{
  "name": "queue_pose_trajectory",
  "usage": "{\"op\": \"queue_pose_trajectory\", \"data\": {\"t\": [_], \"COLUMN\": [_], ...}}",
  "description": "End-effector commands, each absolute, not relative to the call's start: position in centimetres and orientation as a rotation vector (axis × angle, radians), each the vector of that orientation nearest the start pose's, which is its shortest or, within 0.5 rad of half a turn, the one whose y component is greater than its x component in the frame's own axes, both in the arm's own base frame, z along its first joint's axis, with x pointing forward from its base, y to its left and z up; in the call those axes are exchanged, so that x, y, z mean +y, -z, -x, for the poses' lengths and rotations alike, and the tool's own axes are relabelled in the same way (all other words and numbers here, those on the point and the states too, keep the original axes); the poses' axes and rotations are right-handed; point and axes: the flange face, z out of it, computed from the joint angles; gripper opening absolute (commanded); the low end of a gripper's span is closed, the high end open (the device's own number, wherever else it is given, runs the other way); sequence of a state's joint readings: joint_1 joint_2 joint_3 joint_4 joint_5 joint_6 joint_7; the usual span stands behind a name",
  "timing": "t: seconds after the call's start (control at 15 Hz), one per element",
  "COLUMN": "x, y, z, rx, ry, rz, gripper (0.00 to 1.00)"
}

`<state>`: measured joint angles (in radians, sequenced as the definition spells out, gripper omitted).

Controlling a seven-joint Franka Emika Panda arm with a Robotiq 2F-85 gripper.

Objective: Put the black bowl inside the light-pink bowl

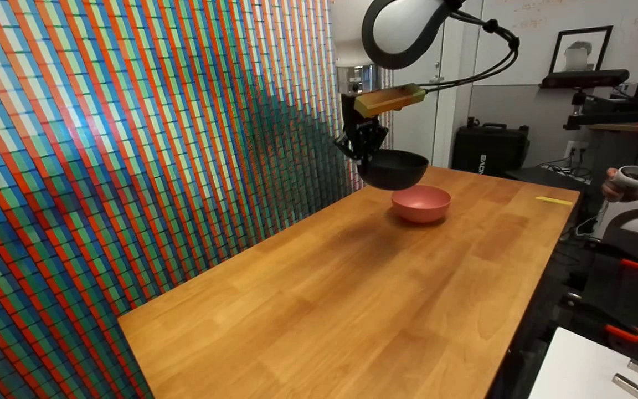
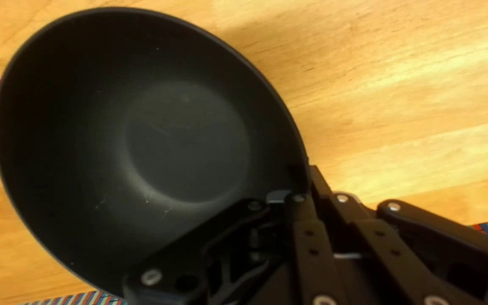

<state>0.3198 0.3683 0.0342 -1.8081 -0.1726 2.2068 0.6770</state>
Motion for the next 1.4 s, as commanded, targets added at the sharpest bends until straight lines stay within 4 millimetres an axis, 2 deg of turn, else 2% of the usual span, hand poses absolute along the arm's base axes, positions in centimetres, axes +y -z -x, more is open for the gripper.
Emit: {"op": "queue_pose_trajectory", "data": {"t": [0.0,0.2,0.47,0.73,0.93,1.27,1.33], "x": [17.2,13.5,9.1,6.2,5.3,5.9,6.0], "y": [-35.4,-34.5,-32.7,-30.1,-28.7,-28.4,-28.5], "z": [-61.6,-62.7,-63.1,-62.8,-63.1,-64.3,-64.4], "rx": [0.469,0.557,0.668,0.733,0.761,0.766,0.768], "ry": [0.212,0.219,0.192,0.157,0.155,0.202,0.203], "rz": [3.217,3.223,3.219,3.22,3.213,3.185,3.182], "gripper": [0.05,0.05,0.05,0.05,0.05,0.07,0.3]}}
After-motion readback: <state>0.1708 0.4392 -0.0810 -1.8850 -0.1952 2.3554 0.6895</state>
